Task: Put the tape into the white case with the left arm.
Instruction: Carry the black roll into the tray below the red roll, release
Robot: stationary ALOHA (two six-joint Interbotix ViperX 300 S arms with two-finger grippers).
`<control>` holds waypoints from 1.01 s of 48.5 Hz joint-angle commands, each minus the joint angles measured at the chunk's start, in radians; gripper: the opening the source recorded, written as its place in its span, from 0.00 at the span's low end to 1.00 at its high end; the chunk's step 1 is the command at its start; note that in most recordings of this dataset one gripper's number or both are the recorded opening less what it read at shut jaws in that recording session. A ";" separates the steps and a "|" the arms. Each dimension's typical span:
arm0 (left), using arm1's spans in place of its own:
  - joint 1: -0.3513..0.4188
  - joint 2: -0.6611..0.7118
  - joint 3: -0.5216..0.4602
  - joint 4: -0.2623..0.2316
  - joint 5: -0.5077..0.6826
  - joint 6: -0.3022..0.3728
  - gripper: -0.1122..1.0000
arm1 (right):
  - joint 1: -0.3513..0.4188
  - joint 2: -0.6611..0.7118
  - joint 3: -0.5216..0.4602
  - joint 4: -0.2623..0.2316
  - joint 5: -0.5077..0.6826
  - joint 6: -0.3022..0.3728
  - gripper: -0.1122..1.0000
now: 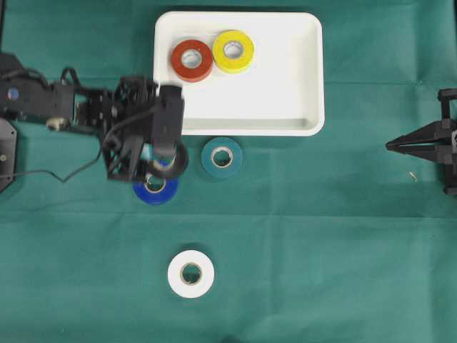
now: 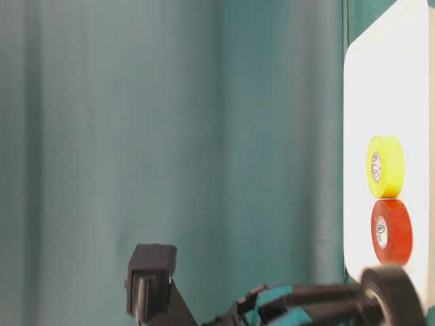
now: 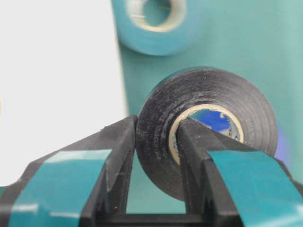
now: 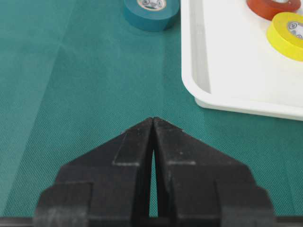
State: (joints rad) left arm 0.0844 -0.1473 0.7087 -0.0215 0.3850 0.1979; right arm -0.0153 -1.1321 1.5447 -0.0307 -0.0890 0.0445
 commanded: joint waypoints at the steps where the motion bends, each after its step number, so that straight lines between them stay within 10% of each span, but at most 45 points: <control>1: 0.040 -0.009 -0.021 0.002 -0.034 0.018 0.31 | -0.002 0.009 -0.012 -0.002 -0.009 0.002 0.02; 49: 0.227 0.161 -0.121 0.000 -0.075 0.176 0.31 | -0.002 0.008 -0.011 -0.002 -0.009 0.002 0.02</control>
State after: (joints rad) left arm 0.3099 0.0276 0.6059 -0.0215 0.3160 0.3758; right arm -0.0153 -1.1321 1.5447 -0.0307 -0.0890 0.0445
